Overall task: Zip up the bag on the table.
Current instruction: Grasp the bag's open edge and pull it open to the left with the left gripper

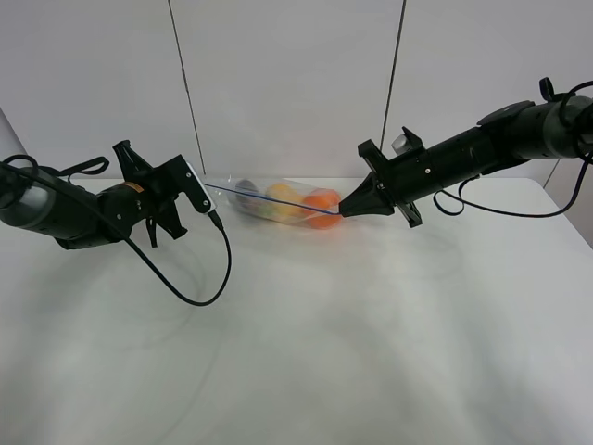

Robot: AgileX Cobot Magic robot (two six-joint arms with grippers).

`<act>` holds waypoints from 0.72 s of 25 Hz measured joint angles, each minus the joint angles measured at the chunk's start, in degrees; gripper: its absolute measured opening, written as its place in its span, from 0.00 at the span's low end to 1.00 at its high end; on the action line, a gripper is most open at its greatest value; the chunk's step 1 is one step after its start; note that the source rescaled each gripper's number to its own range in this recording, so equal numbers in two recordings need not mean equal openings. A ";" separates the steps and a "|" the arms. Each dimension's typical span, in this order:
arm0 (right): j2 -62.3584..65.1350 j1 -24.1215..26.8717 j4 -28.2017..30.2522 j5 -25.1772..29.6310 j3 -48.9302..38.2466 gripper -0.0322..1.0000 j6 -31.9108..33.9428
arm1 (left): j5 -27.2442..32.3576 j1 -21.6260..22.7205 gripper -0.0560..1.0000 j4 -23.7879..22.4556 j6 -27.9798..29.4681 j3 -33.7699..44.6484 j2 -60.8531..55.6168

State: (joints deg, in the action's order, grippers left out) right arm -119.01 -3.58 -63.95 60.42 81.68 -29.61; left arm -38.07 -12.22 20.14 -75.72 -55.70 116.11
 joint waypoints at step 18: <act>0.00 0.21 1.77 0.32 0.00 0.03 0.00 | 0.43 7.73 0.99 6.72 11.39 0.00 0.00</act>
State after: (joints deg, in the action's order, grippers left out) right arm -119.01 -3.36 -62.17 60.74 81.68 -29.61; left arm -37.64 -4.48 26.85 -64.33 -55.70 116.11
